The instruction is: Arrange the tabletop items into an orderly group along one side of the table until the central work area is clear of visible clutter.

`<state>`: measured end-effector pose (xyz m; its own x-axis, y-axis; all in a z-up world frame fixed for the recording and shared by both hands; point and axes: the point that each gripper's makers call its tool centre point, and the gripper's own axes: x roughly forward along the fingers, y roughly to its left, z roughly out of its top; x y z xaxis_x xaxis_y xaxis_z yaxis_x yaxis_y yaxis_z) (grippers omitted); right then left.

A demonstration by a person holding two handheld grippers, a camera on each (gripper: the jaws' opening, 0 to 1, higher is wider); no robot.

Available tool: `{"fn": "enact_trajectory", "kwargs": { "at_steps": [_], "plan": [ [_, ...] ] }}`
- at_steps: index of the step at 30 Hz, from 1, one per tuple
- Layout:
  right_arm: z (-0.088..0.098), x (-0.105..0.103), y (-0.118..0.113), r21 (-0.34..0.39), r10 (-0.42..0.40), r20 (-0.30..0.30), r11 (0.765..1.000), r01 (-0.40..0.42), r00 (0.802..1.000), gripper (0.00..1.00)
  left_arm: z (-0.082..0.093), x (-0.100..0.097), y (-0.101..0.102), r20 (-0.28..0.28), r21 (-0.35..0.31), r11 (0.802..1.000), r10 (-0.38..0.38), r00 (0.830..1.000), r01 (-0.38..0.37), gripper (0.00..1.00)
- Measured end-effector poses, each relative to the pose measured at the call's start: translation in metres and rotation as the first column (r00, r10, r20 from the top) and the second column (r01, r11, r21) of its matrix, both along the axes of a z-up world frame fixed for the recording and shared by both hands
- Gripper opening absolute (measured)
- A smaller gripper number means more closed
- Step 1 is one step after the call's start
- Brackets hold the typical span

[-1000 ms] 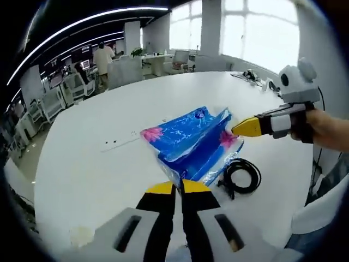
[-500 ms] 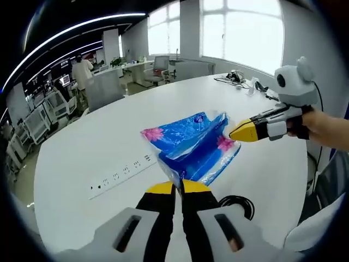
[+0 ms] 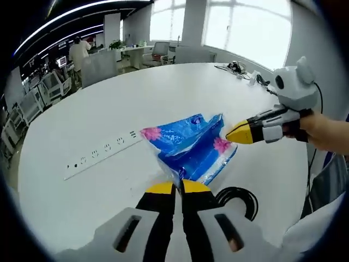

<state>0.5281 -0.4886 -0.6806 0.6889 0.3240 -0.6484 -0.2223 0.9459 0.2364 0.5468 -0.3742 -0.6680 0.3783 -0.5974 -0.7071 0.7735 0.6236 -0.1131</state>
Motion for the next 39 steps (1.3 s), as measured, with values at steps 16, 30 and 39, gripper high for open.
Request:
{"fn": "enact_trajectory", "kwargs": {
  "at_steps": [16, 30, 39],
  "plan": [
    [-0.063, -0.008, -0.009, -0.016, -0.003, -0.089, 1.000, 0.002, 0.996, 0.00, -0.065, -0.014, -0.008, -0.110, 0.028, 0.997, 0.070, 0.991, -0.067, 0.00],
    [-0.086, -0.019, -0.007, 0.009, 0.013, -0.124, 1.000, -0.012, 0.992, 0.00, -0.097, -0.035, 0.000, -0.162, 0.038, 0.995, 0.097, 0.982, -0.092, 0.01],
    [-0.086, -0.022, -0.006, 0.022, -0.019, -0.067, 1.000, 0.021, 0.998, 0.00, -0.096, -0.031, -0.002, -0.128, 0.022, 0.996, 0.088, 0.988, -0.086, 0.00]
  ]
}}
